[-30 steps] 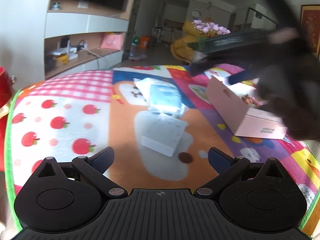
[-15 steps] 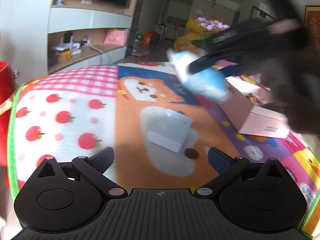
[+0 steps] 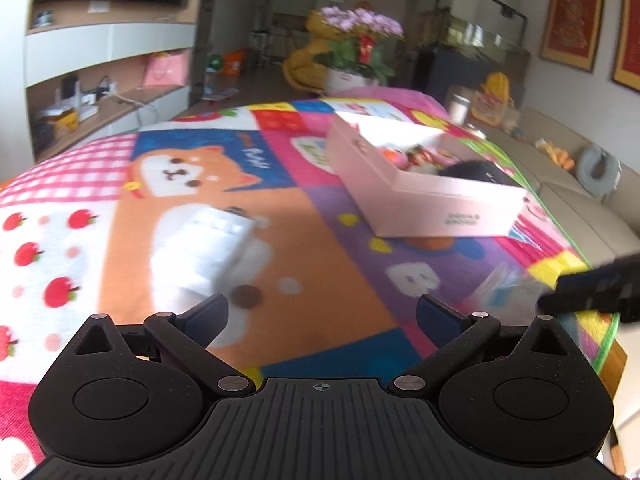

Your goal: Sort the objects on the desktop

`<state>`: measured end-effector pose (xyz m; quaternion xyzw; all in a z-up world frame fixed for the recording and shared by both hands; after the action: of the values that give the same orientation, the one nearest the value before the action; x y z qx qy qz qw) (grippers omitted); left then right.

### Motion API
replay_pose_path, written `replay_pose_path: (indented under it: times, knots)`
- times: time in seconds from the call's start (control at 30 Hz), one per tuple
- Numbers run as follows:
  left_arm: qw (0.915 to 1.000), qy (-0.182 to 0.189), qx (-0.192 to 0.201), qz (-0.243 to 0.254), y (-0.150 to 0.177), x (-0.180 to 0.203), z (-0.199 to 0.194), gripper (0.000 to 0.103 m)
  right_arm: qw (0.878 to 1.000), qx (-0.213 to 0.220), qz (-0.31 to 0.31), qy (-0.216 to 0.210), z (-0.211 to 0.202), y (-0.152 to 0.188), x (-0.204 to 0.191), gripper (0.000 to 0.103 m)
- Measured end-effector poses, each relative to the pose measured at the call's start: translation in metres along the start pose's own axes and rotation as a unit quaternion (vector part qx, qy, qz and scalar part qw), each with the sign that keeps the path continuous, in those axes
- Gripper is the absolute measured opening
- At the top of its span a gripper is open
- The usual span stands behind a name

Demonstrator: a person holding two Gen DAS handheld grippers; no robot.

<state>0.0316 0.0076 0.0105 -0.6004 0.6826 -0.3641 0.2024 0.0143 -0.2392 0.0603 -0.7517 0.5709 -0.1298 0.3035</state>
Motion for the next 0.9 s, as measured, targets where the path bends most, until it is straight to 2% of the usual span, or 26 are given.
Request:
replay_pose_path:
  times: [0.03,0.1,0.17,0.2,0.3,0.4,0.47,0.67,0.77,0.9]
  knots:
    - [1.0,0.0,-0.002,0.005,0.0,0.003,0.001,0.103,1.0,0.015,0.012,0.003,-0.006,-0.001,0.009,0.071]
    - [0.9999,-0.003,-0.005,0.01,-0.002,0.006,0.002,0.103,0.998,0.056,0.04,0.009,-0.019,-0.011,0.03,0.091]
    - [0.9999,-0.007,-0.009,0.01,-0.005,0.007,0.004,0.103,0.992,0.098,0.077,0.012,-0.026,-0.027,0.056,0.103]
    - [0.9999,-0.008,-0.01,0.011,-0.006,0.007,0.005,0.103,0.989,0.113,0.097,0.012,-0.026,-0.039,0.069,0.103]
    - [0.9998,-0.009,-0.011,0.015,-0.009,0.008,0.008,0.103,0.979,0.11,0.171,-0.005,-0.005,-0.075,0.114,0.103]
    - [0.9997,-0.013,-0.012,0.015,-0.011,0.005,0.012,0.103,0.965,0.084,0.243,-0.047,0.033,-0.104,0.15,0.103]
    - [0.9996,-0.024,-0.012,0.011,-0.014,-0.003,0.015,0.103,0.959,0.069,0.265,-0.07,0.059,-0.116,0.163,0.103]
    - [0.9987,-0.05,0.005,-0.007,-0.028,-0.039,0.015,0.103,0.965,0.037,0.251,-0.065,0.109,-0.147,0.155,0.103]
    - [0.9983,-0.053,0.013,-0.019,-0.033,-0.057,0.014,0.103,0.97,0.036,0.239,-0.036,0.118,-0.159,0.141,0.103]
    - [0.9983,-0.052,0.006,-0.024,-0.033,-0.07,0.02,0.103,0.974,0.023,0.218,-0.053,0.138,-0.179,0.116,0.103]
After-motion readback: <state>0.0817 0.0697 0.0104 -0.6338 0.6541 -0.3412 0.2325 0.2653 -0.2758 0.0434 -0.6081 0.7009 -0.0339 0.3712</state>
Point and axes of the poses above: each gripper's, at about its wrist camera, not at the fingertips, and z roughly the way its jaws point, x to its right, y to its underside, the point moved 2 cm from there along z, roughly the way its jaws point, and after that the axes turned 5 degrees about -x, right-handed, at the moved point
